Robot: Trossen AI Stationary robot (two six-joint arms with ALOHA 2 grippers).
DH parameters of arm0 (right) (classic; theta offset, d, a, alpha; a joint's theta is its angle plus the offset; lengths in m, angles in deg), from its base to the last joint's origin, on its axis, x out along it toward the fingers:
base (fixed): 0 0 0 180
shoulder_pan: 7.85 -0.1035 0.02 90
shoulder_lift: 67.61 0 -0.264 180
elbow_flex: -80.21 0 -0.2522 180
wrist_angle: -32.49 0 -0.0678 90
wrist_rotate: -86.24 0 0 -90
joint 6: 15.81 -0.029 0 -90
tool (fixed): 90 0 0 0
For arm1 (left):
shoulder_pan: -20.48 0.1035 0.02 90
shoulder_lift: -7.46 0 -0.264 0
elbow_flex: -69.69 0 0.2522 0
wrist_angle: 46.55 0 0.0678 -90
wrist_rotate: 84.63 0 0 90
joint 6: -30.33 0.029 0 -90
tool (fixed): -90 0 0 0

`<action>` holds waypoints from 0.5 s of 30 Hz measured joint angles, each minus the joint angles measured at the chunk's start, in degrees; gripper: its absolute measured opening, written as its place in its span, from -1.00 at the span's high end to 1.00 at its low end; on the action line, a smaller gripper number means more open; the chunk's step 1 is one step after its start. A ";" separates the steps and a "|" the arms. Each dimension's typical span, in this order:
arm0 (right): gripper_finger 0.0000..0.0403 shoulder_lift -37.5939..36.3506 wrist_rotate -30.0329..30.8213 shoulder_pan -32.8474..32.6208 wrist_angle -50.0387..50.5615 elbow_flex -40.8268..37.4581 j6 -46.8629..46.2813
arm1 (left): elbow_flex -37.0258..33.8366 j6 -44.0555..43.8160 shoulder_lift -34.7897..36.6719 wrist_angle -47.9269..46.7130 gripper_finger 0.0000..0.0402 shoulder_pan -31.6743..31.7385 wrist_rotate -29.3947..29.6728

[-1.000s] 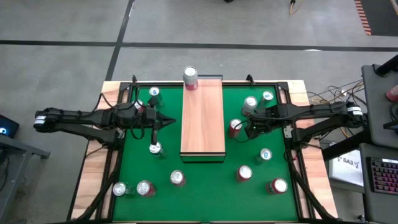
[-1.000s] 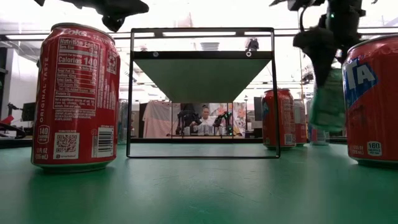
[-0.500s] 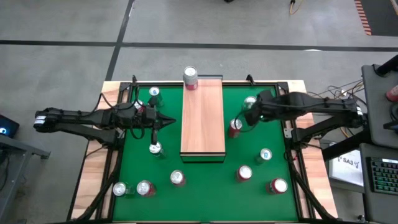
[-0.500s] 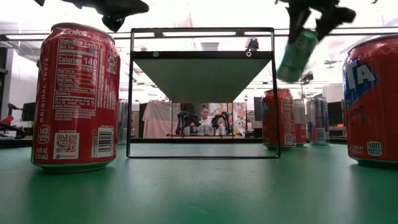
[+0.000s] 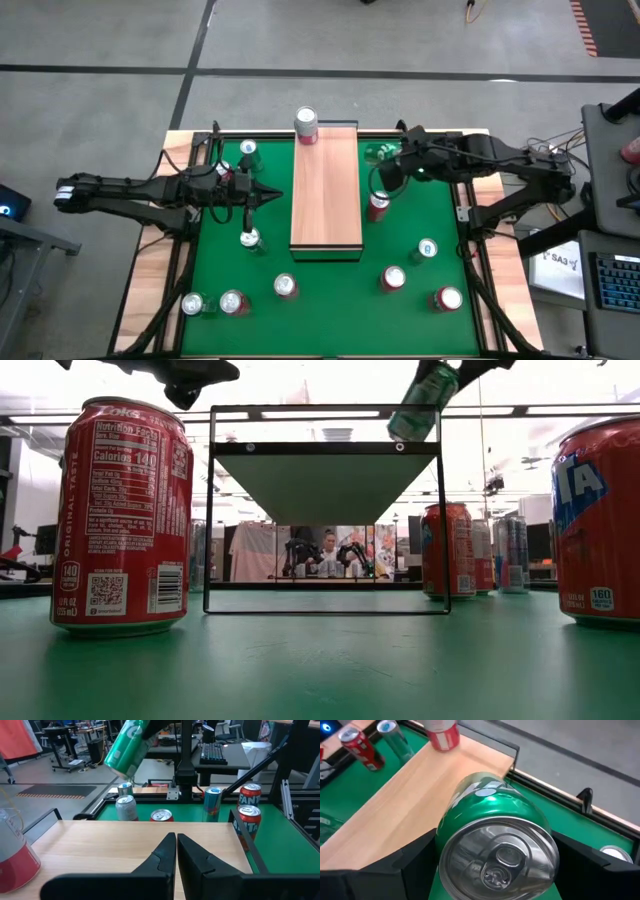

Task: Place canned beverage on shelf
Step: Put the green can on the shelf

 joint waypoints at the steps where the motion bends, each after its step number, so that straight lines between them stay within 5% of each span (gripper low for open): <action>1: -0.49 1.12 -1.05 0.00 0.02 0.82 0.78 | 0.00 0.22 0.00 0.00 1.00 -0.01 0.00; 9: -0.50 10.52 -10.96 -0.01 0.94 9.29 5.47 | 0.00 1.33 0.00 -0.02 1.00 -0.01 0.00; 15: -0.49 18.62 -13.97 0.00 10.56 19.18 6.30 | 0.00 3.85 0.00 -0.44 1.00 -0.01 0.70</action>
